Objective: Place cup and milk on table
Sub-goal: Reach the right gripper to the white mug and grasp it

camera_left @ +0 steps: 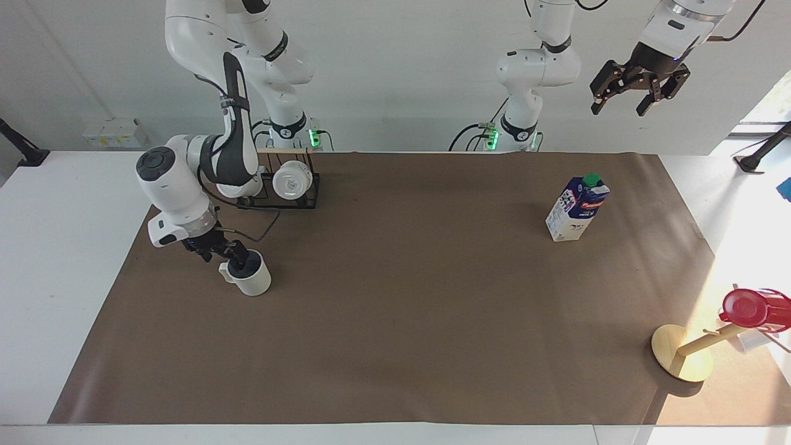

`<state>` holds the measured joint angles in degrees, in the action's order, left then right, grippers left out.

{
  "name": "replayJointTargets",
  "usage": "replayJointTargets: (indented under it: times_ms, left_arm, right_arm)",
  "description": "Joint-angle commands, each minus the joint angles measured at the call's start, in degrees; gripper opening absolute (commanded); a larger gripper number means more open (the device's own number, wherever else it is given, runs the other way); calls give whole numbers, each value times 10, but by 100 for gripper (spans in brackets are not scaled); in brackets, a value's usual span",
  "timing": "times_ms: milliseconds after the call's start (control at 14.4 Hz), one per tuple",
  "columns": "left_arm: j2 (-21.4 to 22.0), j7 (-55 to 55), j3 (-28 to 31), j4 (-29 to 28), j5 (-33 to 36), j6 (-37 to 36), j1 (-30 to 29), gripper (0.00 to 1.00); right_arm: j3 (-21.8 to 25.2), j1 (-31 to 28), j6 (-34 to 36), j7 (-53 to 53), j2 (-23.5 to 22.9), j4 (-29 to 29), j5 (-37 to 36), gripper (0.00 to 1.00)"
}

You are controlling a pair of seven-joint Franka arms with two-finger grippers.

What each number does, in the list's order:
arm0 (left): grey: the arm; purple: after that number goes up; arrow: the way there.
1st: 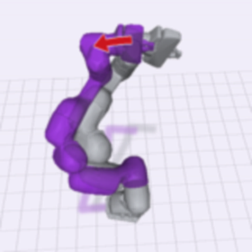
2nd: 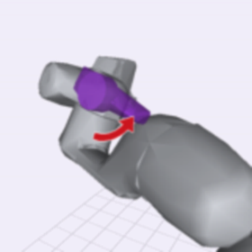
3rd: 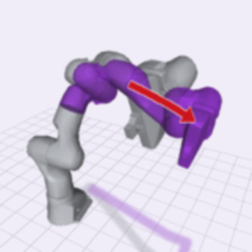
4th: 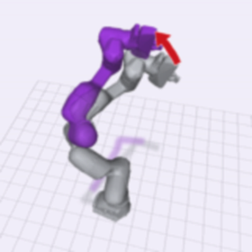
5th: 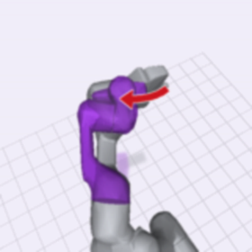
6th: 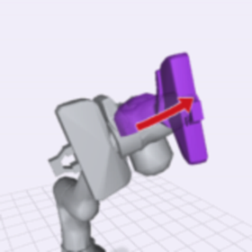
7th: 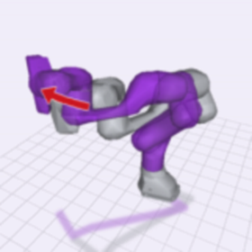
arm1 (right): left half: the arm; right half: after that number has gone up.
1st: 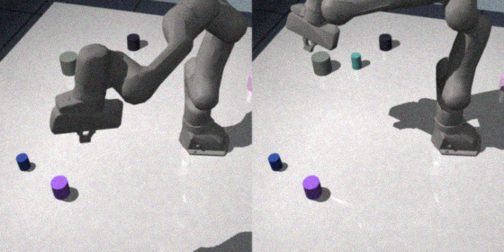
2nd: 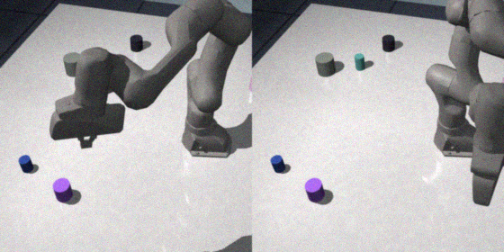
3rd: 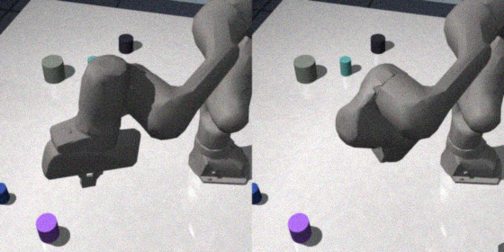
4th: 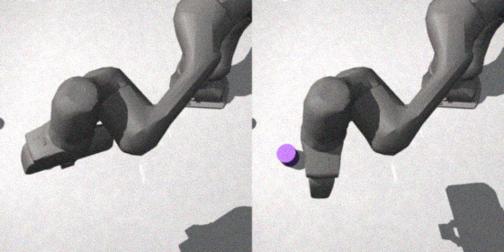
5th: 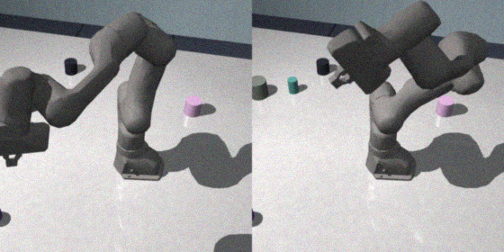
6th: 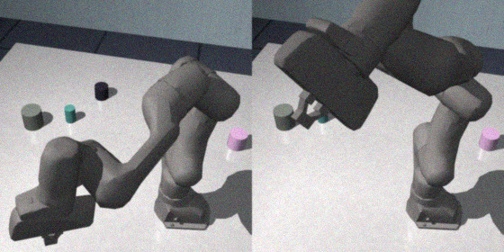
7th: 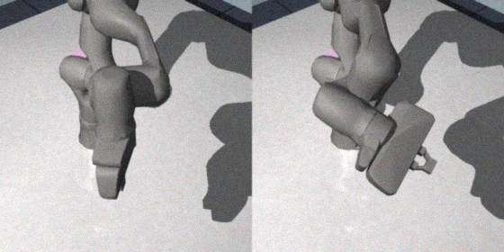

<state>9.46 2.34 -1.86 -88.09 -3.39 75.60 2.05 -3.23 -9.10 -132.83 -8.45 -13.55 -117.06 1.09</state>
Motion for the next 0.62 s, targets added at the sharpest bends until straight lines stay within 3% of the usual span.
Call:
replayJointTargets:
  times_ms: [0,139,277,554]
  left_arm:
    - [7,0,4,0,4,-11,3,100]
    - [9,-2,4,-1,4,-12,3,100]
    - [16,-4,4,-12,5,-10,1,100]
    - [22,-25,11,-23,6,-4,-10,100]
  right_arm:
    - [-5,-1,-21,-6,6,-8,10,55]
    - [-5,0,-18,-3,6,-7,10,17]
    - [-6,-1,-17,-5,5,-6,11,0]
    - [-6,-1,-14,-6,4,-1,14,0]
